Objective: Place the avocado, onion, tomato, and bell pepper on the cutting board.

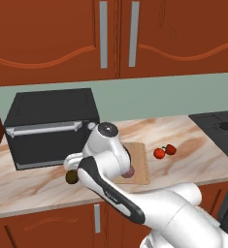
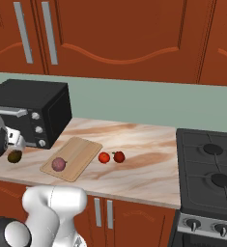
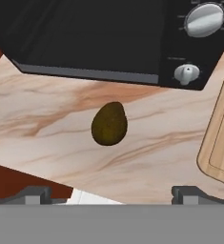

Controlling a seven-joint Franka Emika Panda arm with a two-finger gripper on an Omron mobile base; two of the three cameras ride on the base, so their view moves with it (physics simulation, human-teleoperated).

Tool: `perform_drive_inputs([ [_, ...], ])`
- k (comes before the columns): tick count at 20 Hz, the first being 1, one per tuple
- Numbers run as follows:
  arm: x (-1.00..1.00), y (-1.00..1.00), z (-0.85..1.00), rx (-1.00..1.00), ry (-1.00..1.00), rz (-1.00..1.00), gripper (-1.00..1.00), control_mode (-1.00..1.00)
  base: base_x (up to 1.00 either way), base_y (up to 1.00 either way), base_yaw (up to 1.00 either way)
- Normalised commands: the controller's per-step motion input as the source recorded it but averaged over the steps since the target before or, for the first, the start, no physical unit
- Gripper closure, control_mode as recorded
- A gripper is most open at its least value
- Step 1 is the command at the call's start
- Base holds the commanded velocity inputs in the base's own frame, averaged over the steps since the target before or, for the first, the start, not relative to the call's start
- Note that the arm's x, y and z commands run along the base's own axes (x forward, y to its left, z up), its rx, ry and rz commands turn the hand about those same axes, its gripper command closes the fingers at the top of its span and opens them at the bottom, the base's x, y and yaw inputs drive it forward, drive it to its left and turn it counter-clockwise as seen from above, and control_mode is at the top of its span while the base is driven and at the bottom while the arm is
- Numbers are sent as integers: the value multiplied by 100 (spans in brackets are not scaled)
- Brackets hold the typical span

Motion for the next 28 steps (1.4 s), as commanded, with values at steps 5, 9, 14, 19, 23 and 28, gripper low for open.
perform_drive_inputs([
  [5, 22, 10, -12, 0, 6, 0, -100, -100, 0, 0, 0],
  [9, 24, 10, -26, -1, 6, 0, -100, -100, 0, 0, 0],
  [14, 21, 12, -25, -2, 2, 0, -100, -100, 0, 0, 0],
  [19, 22, 16, -20, -3, 0, 0, -100, -100, 0, 0, 0],
  [23, 11, 8, -24, -3, 0, 0, -100, -100, 0, 0, 0],
  [28, 4, 2, -28, -3, 0, 0, -100, -100, 0, 0, 0],
])
